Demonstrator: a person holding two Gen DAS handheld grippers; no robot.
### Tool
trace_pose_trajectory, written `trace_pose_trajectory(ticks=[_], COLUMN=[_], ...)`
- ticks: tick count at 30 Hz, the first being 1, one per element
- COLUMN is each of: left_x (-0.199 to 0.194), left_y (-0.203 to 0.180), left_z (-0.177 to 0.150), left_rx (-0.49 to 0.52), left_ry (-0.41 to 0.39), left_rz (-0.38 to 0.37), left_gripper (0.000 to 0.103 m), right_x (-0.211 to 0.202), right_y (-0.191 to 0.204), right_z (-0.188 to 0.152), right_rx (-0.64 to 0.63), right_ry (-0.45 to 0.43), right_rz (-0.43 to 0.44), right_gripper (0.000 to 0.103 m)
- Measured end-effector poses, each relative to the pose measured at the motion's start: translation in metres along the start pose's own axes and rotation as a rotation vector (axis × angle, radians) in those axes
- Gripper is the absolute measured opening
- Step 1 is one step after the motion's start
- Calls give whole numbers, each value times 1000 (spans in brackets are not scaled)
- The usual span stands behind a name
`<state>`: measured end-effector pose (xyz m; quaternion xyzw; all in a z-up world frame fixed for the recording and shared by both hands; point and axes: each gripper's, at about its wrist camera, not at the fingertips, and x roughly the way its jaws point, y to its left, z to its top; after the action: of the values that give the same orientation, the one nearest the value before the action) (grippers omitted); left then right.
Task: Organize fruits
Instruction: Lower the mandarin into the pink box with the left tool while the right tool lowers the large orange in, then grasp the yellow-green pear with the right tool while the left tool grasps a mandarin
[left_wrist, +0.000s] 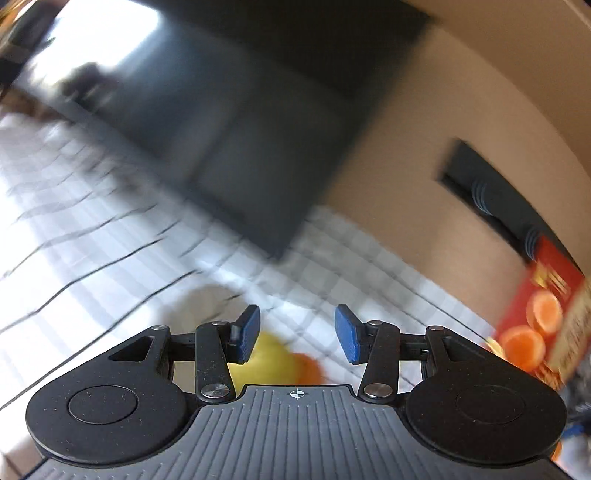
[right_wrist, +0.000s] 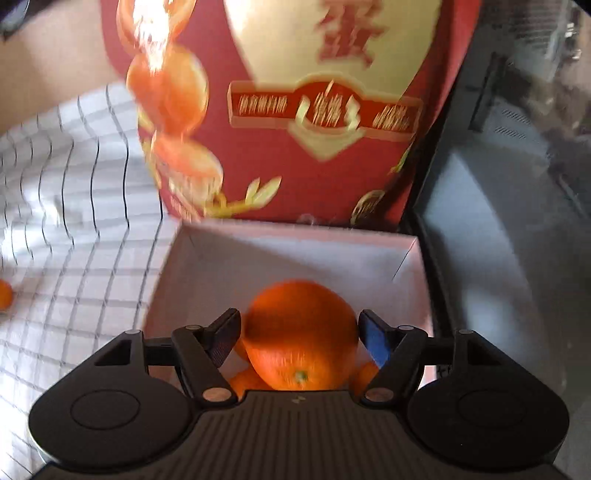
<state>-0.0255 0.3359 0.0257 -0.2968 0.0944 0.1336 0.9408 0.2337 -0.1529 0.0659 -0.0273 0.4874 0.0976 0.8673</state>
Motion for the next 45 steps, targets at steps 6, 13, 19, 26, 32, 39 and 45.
trace_pose_trajectory(ticks=[6, 13, 19, 26, 32, 39, 45], left_x=[15, 12, -16, -31, -34, -36, -15], left_y=[7, 7, 27, 39, 51, 55, 39], left_z=[7, 2, 11, 14, 15, 14, 11], left_rx=[-3, -7, -113, -146, -206, -230, -131], left_ry=[53, 34, -127, -210, -200, -185, -83], left_rz=[25, 60, 151, 302, 332, 318, 202], left_gripper=[49, 50, 50, 50, 50, 50, 50], right_x=[-51, -63, -48, -13, 13, 16, -10], right_y=[34, 137, 249, 370, 425, 424, 357], right_z=[-3, -40, -50, -78, -93, -108, -124], right_rx=[-105, -298, -388, -590, -684, -775, -740], right_ry=[-245, -331, -232, -254, -277, -294, -188], right_rz=[-33, 196, 500, 498, 331, 286, 395], right_gripper=[82, 82, 82, 82, 80, 63, 63])
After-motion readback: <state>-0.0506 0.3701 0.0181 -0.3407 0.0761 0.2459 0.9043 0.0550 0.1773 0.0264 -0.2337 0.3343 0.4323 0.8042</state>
